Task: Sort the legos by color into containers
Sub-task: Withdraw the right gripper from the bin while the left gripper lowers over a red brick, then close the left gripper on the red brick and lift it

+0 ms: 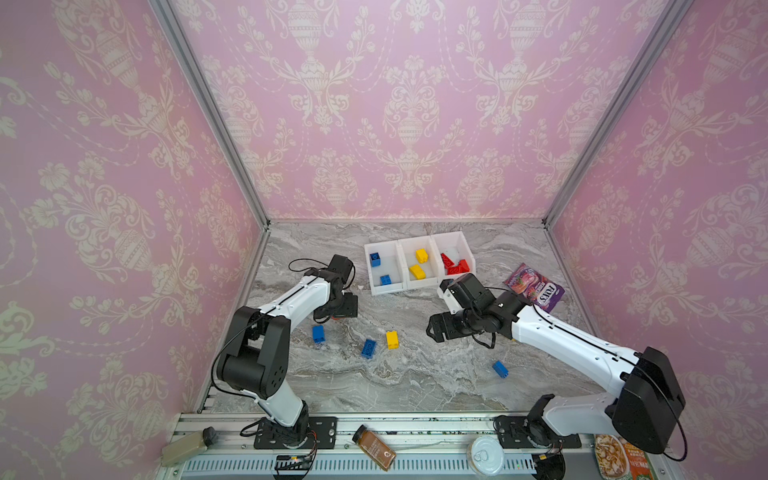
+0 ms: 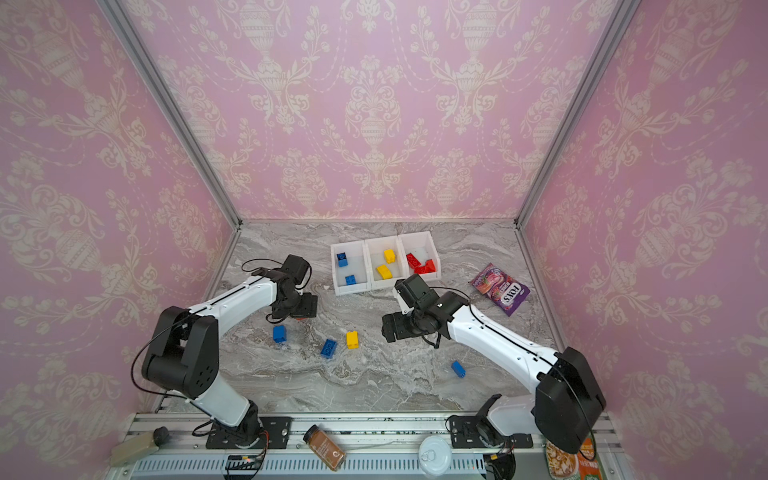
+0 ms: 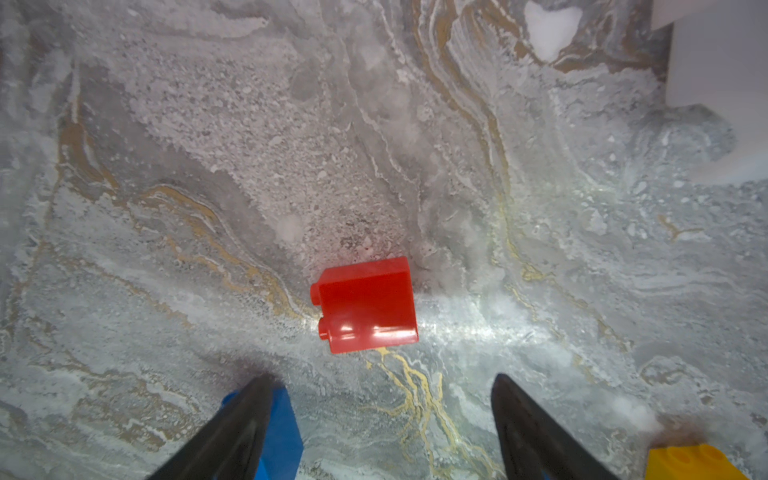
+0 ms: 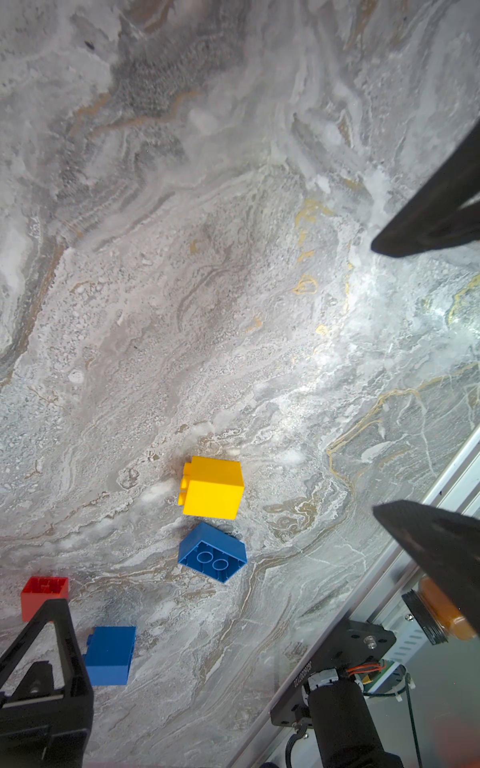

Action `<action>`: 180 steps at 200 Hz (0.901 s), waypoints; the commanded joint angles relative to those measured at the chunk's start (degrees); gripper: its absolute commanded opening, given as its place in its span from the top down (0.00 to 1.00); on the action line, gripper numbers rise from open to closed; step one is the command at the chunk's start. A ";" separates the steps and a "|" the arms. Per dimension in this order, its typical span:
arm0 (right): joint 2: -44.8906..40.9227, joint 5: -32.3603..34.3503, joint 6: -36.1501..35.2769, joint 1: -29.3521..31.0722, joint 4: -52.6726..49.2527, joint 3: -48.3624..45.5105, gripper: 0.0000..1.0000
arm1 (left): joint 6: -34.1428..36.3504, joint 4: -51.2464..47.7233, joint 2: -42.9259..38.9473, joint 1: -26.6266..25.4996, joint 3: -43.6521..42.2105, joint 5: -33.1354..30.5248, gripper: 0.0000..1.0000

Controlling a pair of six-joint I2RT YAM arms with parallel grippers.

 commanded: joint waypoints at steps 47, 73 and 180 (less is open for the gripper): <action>-1.83 -0.74 1.68 -0.47 0.48 -1.60 0.07 | -3.88 3.47 3.57 0.72 2.66 -4.76 0.23; -2.63 -0.48 1.88 -0.47 0.34 -1.82 0.07 | -4.98 4.55 4.87 0.91 2.30 -4.71 0.26; -3.69 -0.65 2.71 -0.47 0.69 -2.31 0.06 | -5.88 6.78 8.02 1.68 0.23 -2.62 0.35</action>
